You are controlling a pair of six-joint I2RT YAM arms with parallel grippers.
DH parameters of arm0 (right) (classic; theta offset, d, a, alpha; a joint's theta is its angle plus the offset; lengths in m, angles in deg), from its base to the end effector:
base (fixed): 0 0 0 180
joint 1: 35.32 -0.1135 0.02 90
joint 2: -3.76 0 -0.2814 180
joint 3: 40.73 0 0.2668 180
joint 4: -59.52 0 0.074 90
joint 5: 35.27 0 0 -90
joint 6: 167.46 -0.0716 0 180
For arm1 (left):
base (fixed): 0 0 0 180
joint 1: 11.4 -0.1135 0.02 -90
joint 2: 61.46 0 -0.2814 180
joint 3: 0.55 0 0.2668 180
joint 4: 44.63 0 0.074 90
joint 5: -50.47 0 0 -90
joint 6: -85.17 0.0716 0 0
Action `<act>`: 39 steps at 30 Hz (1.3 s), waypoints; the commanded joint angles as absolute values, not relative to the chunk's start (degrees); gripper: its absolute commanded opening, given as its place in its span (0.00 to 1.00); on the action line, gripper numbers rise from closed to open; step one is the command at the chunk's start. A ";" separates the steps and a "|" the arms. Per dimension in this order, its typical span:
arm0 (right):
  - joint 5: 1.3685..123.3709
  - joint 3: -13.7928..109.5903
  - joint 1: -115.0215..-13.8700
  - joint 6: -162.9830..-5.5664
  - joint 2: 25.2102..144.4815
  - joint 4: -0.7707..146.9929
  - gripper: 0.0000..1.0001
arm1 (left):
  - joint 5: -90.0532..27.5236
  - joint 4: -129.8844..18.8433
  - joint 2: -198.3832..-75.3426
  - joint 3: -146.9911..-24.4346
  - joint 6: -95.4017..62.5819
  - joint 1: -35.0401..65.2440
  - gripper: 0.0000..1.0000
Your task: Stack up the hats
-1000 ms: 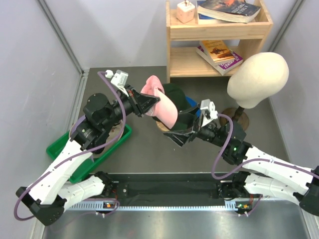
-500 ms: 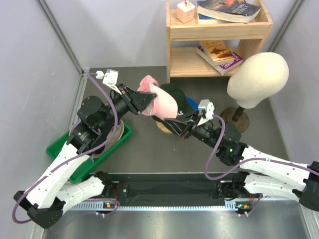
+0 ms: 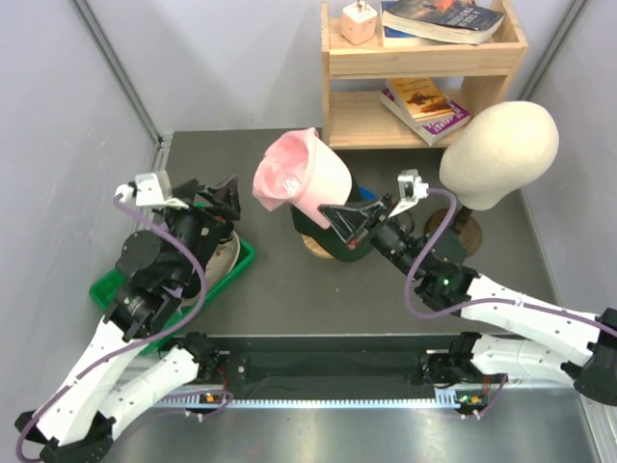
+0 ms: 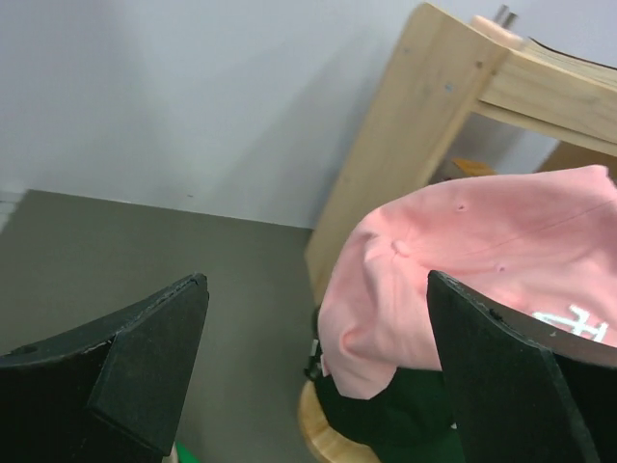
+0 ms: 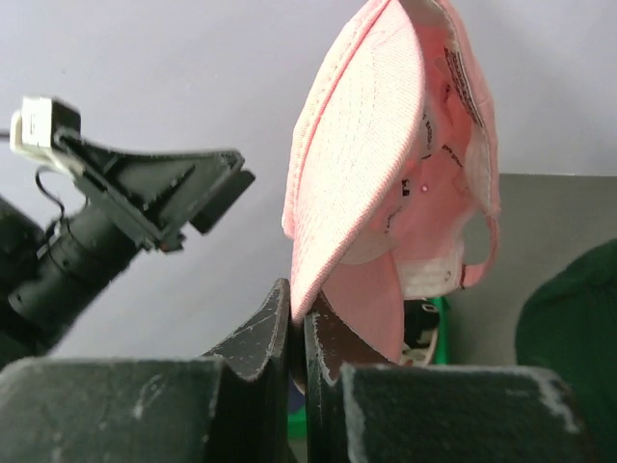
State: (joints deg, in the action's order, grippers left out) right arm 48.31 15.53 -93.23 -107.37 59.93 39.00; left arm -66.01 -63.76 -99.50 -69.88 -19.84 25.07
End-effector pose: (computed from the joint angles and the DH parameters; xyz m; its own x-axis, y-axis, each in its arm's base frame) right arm 0.1481 0.2211 0.3988 -0.2300 0.5660 -0.7917 -0.7748 0.3858 0.5008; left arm 0.1487 -0.0702 0.4546 0.1166 -0.3745 -0.9199 0.2192 0.9131 -0.3439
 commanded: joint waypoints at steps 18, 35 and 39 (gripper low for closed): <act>47.79 13.06 -81.73 -126.94 81.20 3.27 0.00 | -74.59 -55.34 -101.62 -63.38 -12.92 24.90 0.99; 45.50 -5.05 -78.65 -138.10 74.61 -4.13 0.00 | -74.68 -54.99 -101.45 -62.76 -12.74 24.90 0.99; 45.76 -6.90 -78.56 -143.09 73.37 -1.05 0.00 | -74.77 -54.90 -101.53 -62.67 -12.65 24.90 0.99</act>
State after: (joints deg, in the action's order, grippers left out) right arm 46.72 -6.00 -79.07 -137.23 75.29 0.92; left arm -74.92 -57.98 -101.84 -62.93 -13.63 25.07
